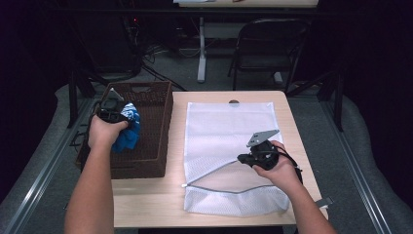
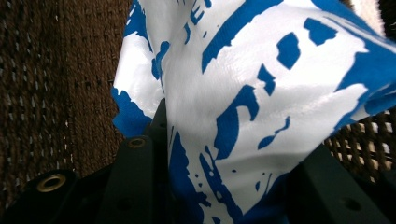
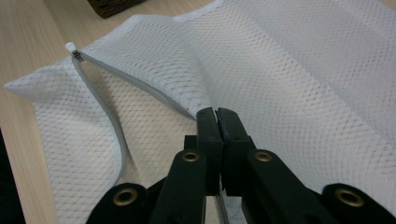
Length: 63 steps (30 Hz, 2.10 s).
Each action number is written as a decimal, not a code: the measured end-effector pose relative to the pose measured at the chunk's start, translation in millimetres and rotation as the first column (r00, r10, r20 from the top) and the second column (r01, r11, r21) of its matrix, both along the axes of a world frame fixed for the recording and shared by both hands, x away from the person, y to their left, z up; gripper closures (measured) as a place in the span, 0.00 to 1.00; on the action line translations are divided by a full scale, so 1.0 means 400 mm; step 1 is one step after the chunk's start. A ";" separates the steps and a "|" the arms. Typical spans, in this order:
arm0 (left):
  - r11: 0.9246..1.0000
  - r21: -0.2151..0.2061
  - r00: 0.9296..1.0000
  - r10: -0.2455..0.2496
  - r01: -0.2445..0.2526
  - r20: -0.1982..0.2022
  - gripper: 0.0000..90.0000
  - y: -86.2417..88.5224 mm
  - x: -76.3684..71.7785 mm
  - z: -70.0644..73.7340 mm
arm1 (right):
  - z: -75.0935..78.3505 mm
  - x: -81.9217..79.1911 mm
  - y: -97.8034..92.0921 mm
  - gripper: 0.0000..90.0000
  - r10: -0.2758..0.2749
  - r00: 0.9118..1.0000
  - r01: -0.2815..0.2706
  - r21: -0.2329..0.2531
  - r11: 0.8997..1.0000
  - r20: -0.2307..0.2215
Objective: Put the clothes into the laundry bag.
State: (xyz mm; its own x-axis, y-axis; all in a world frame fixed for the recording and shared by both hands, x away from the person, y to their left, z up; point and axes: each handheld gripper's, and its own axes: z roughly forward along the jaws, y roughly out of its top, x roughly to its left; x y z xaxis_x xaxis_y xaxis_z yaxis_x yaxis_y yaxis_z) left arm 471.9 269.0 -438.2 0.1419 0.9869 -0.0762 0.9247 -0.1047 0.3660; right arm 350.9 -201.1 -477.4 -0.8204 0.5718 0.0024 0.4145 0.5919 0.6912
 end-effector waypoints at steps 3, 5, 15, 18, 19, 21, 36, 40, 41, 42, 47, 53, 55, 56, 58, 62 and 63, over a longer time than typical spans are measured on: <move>1.000 0.004 1.000 -0.021 0.021 0.005 0.67 -0.005 -0.006 0.018 | 0.000 0.000 0.000 0.98 -0.001 1.000 0.001 0.002 1.000 -0.001; 0.999 0.005 0.999 -0.033 0.033 0.011 0.67 -0.010 -0.011 0.030 | 0.001 -0.001 0.000 0.98 -0.003 1.000 0.003 0.002 1.000 0.000; 0.993 0.019 0.993 -0.114 0.114 0.010 0.67 -0.045 -0.035 0.078 | 0.002 -0.001 -0.001 0.98 -0.006 1.000 0.006 0.001 1.000 0.000; 0.988 0.030 0.988 -0.152 0.152 0.007 0.67 -0.062 -0.044 0.090 | 0.003 -0.001 -0.002 0.98 -0.005 1.000 0.005 0.001 1.000 0.004; 0.985 0.037 0.986 -0.168 0.168 0.003 0.67 -0.068 -0.047 0.094 | 0.003 -0.001 -0.003 0.98 -0.005 1.000 0.005 0.001 1.000 0.004; 0.982 0.044 0.983 -0.181 0.181 0.001 0.67 -0.074 -0.050 0.098 | 0.004 -0.001 -0.003 0.98 -0.005 1.000 0.005 0.001 1.000 0.005; 0.934 0.067 0.936 -0.351 0.352 -0.018 0.67 -0.162 -0.100 0.135 | 0.005 -0.002 -0.003 0.98 -0.007 1.000 0.007 0.001 1.000 0.003; 0.920 0.069 0.922 -0.387 0.387 -0.016 0.67 -0.184 -0.114 0.141 | 0.006 -0.003 -0.004 0.98 -0.007 1.000 0.007 0.002 1.000 0.004; 0.917 0.065 0.919 -0.393 0.393 -0.021 0.67 -0.189 -0.117 0.142 | 0.006 -0.003 -0.004 0.98 -0.007 1.000 0.007 0.001 1.000 0.005; 0.914 0.064 0.916 -0.401 0.402 -0.023 0.67 -0.193 -0.120 0.142 | 0.006 -0.003 -0.004 0.98 -0.006 1.000 0.006 0.002 1.000 0.005; 0.905 0.058 0.907 -0.421 0.421 -0.018 0.67 -0.206 -0.132 0.145 | 0.006 -0.003 -0.004 0.98 -0.006 1.000 0.006 0.002 1.000 0.007; 0.898 0.057 0.900 -0.436 0.435 -0.006 0.67 -0.212 -0.143 0.153 | 0.006 -0.003 -0.005 0.98 -0.007 1.000 0.007 0.002 1.000 0.006; 0.898 0.055 0.900 -0.436 0.436 0.000 0.67 -0.214 -0.146 0.154 | 0.006 -0.003 -0.005 0.98 -0.007 1.000 0.007 0.003 1.000 0.007; 0.898 0.055 0.899 -0.438 0.437 0.005 0.67 -0.217 -0.151 0.156 | 0.006 -0.003 -0.004 0.98 -0.007 1.000 0.007 0.002 1.000 0.007; 0.896 0.055 0.897 -0.442 0.441 0.011 0.67 -0.222 -0.157 0.158 | 0.006 -0.003 -0.004 0.98 -0.008 1.000 0.008 0.002 1.000 0.007; 0.888 0.051 0.889 -0.458 0.456 0.022 0.66 -0.233 -0.171 0.164 | 0.006 -0.003 -0.004 0.98 -0.007 1.000 0.007 0.002 1.000 0.008; 0.885 0.051 0.885 -0.464 0.462 0.025 0.66 -0.236 -0.174 0.165 | 0.007 -0.003 -0.004 0.98 -0.006 1.000 0.006 0.003 1.000 0.008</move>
